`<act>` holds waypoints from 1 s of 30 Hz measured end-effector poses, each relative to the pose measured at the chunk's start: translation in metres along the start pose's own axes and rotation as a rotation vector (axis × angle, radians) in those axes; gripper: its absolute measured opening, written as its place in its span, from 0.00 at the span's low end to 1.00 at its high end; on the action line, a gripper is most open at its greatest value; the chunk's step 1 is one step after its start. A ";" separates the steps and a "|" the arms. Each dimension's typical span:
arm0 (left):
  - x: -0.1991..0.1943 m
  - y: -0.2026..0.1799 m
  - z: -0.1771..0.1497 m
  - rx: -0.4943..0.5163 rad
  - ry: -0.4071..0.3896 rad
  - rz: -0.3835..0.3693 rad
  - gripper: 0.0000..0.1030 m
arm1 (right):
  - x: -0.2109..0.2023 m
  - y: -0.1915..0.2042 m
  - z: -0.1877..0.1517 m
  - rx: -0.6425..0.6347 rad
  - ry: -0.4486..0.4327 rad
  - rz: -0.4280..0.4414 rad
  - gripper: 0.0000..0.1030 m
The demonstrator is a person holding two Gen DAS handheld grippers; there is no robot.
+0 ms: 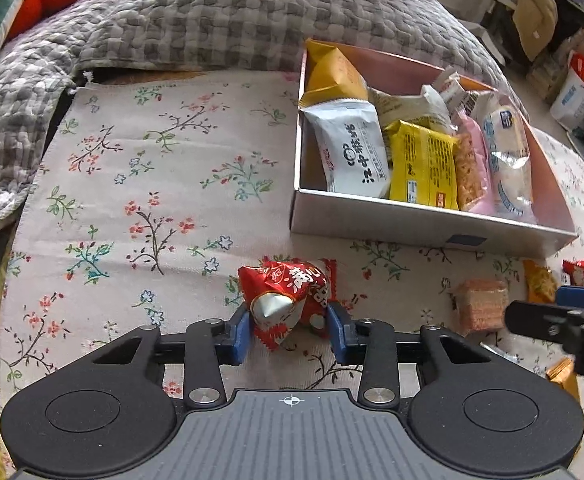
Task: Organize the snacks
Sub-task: 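Grasp the red candy with the left gripper while the right gripper grasps the wafer square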
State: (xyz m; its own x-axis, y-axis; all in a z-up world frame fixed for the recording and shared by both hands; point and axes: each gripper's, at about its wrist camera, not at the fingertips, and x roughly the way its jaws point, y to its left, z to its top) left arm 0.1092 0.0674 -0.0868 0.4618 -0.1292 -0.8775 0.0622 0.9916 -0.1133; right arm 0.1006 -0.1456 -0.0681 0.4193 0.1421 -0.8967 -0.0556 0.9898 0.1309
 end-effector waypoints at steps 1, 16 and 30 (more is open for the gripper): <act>-0.001 0.001 0.000 -0.007 0.000 -0.006 0.32 | 0.000 0.002 0.000 -0.008 -0.007 0.000 0.73; -0.008 0.007 0.004 -0.047 -0.014 -0.053 0.12 | 0.027 0.022 -0.001 -0.057 -0.013 -0.019 0.51; -0.029 0.001 0.006 -0.031 -0.052 -0.121 0.00 | 0.021 0.024 -0.002 -0.077 0.008 -0.027 0.35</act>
State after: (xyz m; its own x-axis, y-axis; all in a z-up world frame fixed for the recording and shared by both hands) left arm 0.1014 0.0722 -0.0581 0.4978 -0.2471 -0.8314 0.0933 0.9683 -0.2319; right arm 0.1066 -0.1191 -0.0849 0.4145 0.1147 -0.9028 -0.1134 0.9908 0.0737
